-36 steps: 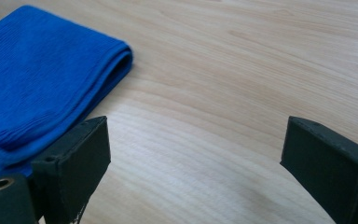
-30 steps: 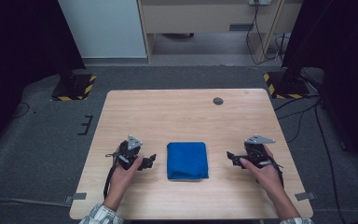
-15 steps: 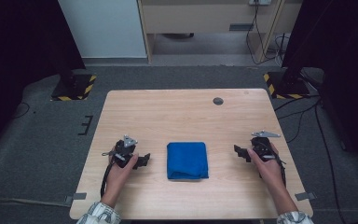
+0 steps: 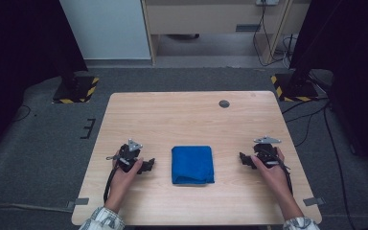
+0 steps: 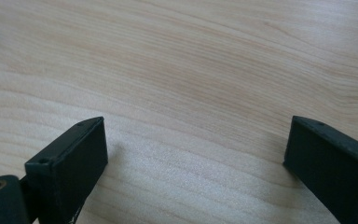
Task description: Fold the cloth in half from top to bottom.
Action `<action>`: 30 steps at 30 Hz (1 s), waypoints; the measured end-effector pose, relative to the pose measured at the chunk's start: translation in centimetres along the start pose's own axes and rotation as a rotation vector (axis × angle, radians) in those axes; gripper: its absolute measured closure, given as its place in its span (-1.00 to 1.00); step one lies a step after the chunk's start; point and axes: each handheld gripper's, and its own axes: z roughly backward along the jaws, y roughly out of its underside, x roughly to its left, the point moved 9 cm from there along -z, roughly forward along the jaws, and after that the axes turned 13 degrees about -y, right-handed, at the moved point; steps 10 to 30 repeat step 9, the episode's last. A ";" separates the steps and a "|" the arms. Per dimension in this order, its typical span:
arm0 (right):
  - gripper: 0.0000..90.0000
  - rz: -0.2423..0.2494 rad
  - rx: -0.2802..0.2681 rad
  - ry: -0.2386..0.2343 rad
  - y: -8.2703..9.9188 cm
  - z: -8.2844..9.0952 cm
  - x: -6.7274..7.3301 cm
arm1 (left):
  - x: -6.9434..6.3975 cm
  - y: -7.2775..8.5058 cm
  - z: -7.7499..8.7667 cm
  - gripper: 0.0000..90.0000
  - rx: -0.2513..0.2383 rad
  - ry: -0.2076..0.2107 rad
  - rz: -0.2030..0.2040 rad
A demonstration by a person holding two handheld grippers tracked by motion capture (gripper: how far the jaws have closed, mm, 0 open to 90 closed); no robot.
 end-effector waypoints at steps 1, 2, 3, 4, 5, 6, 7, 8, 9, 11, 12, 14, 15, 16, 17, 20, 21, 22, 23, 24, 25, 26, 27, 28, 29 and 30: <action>-0.88 0.002 0.000 0.000 0.0 0.0 0.0 | 0.0 0.0 0.0 -0.87 0.000 -0.001 0.000; -0.88 0.003 0.003 -0.003 0.0 0.0 0.1 | 0.0 0.0 0.0 -0.87 -0.002 -0.001 0.001; -0.88 0.001 0.002 -0.004 0.1 0.0 0.1 | -0.1 0.0 0.0 -0.88 -0.004 -0.001 0.003; -0.88 0.004 0.003 -0.009 0.1 0.1 0.2 | -0.1 0.0 -0.1 -0.90 -0.007 0.000 0.004; -0.88 0.006 0.002 -0.009 0.2 0.1 0.2 | -0.1 0.0 -0.1 -0.91 -0.008 0.001 0.004; -0.88 0.008 0.002 -0.010 0.2 0.1 0.2 | -0.1 0.0 -0.1 -0.91 -0.010 0.001 0.004; -0.88 0.011 0.003 -0.012 0.2 0.2 0.2 | 0.0 0.0 -0.1 -0.91 -0.012 0.001 0.005; -0.88 0.012 0.005 -0.014 0.2 0.2 0.2 | 0.0 0.1 -0.1 -0.92 -0.013 0.002 0.004; -0.88 0.011 0.005 -0.015 0.2 0.2 0.2 | 0.0 0.1 -0.1 -0.92 -0.015 0.002 0.004; -0.88 0.011 0.005 -0.015 0.2 0.2 0.2 | 0.0 0.1 -0.1 -0.92 -0.015 0.002 0.004; -0.88 0.011 0.005 -0.015 0.2 0.2 0.2 | 0.0 0.1 -0.1 -0.92 -0.015 0.002 0.004; -0.88 0.011 0.005 -0.015 0.2 0.2 0.2 | 0.0 0.1 -0.1 -0.92 -0.015 0.002 0.004; -0.88 0.011 0.005 -0.015 0.2 0.2 0.2 | 0.0 0.1 -0.1 -0.92 -0.015 0.002 0.004; -0.88 0.011 0.005 -0.015 0.2 0.2 0.2 | 0.0 0.1 -0.1 -0.92 -0.015 0.002 0.004; -0.88 0.011 0.005 -0.015 0.2 0.2 0.2 | 0.0 0.1 -0.1 -0.92 -0.015 0.002 0.004; -0.88 0.011 0.005 -0.015 0.2 0.2 0.2 | 0.0 0.1 -0.1 -0.92 -0.015 0.002 0.004; -0.88 0.011 0.005 -0.015 0.2 0.2 0.2 | 0.0 0.1 -0.1 -0.92 -0.015 0.002 0.004; -0.88 0.011 0.005 -0.015 0.2 0.2 0.2 | 0.0 0.1 -0.1 -0.92 -0.015 0.002 0.004; -0.88 0.011 0.005 -0.015 0.2 0.2 0.2 | 0.0 0.1 -0.1 -0.92 -0.015 0.002 0.004; -0.88 0.011 0.005 -0.015 0.2 0.2 0.2 | 0.0 0.1 -0.1 -0.92 -0.015 0.002 0.004; -0.88 0.011 0.005 -0.015 0.2 0.2 0.2 | 0.0 0.1 -0.1 -0.92 -0.015 0.002 0.004; -0.88 0.011 0.005 -0.015 0.2 0.2 0.2 | 0.0 0.1 -0.1 -0.92 -0.015 0.002 0.004; -0.88 0.011 0.005 -0.015 0.2 0.2 0.2 | 0.0 0.1 -0.1 -0.92 -0.015 0.002 0.004; -0.88 0.011 0.005 -0.015 0.2 0.2 0.2 | 0.0 0.1 -0.1 -0.92 -0.015 0.002 0.004; -0.88 0.011 0.005 -0.015 0.2 0.2 0.2 | 0.0 0.1 -0.1 -0.92 -0.015 0.002 0.004; -0.88 0.011 0.005 -0.015 0.2 0.2 0.2 | 0.0 0.1 -0.1 -0.92 -0.015 0.002 0.004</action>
